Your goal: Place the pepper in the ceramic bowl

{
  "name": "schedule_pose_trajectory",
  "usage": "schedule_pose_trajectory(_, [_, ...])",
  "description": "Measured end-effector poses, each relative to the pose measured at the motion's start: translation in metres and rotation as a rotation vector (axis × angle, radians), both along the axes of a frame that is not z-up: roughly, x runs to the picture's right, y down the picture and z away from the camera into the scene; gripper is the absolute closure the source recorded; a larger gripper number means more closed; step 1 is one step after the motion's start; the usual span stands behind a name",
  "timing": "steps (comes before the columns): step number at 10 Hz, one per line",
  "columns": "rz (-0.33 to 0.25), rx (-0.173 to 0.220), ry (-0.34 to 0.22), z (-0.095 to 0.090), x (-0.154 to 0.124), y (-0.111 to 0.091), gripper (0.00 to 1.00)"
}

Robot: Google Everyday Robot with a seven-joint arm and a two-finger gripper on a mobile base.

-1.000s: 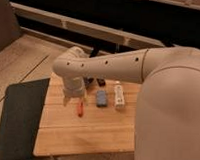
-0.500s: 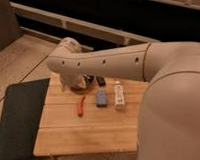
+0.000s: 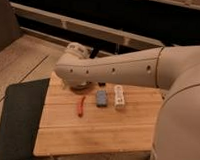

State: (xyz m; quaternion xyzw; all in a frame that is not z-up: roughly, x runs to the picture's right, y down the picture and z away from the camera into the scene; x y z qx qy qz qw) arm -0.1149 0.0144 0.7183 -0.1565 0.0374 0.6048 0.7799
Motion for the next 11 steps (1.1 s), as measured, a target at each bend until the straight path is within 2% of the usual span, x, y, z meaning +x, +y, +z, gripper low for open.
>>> schedule_pose_trajectory(2, [0.038, -0.033, 0.022, 0.017, 0.007, 0.012, 0.35])
schedule_pose_trajectory(4, [0.025, -0.071, 0.046, 0.032, 0.006, 0.026, 0.35])
schedule_pose_trajectory(7, [0.007, -0.155, 0.105, 0.061, 0.006, 0.050, 0.35])
schedule_pose_trajectory(11, [0.005, -0.289, 0.118, 0.099, -0.002, 0.078, 0.35])
